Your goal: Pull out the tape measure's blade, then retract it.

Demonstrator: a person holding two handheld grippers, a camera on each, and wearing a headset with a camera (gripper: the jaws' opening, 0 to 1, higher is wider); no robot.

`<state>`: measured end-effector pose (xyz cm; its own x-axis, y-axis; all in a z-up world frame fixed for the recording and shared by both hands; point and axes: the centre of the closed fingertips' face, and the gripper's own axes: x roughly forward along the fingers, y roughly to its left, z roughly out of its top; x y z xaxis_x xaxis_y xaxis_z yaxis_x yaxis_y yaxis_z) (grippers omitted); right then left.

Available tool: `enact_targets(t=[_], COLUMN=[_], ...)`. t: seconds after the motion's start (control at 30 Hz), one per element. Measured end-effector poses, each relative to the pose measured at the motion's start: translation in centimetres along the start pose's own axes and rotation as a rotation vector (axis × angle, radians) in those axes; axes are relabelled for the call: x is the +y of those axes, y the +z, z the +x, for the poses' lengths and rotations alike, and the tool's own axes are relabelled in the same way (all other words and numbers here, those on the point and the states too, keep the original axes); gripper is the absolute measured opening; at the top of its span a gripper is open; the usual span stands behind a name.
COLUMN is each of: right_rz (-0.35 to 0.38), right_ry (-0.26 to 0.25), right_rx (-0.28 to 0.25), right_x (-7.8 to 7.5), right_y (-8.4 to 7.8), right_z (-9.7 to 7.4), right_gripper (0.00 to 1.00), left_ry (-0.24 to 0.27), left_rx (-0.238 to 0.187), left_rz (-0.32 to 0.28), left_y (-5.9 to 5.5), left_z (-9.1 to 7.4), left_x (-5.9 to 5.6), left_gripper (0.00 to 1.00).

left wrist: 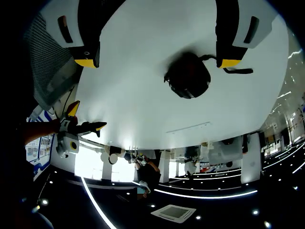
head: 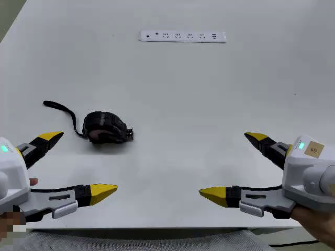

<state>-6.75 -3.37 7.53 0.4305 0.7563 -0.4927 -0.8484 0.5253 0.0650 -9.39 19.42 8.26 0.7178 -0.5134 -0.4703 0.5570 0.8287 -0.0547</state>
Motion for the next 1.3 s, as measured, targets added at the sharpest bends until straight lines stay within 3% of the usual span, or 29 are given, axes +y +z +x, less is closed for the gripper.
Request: enact_targets(t=[1.3], right_rz=[-0.026], right_ry=[0.022], right_rx=[0.015], right_x=[0.01], right_y=[-0.18], right_z=[0.15], right_gripper=[0.99], left_ry=[-0.022], left_rx=[0.021], left_rz=[0.028], left_y=[0.07], left_z=[0.37], left_x=[0.01], left_gripper=[0.99])
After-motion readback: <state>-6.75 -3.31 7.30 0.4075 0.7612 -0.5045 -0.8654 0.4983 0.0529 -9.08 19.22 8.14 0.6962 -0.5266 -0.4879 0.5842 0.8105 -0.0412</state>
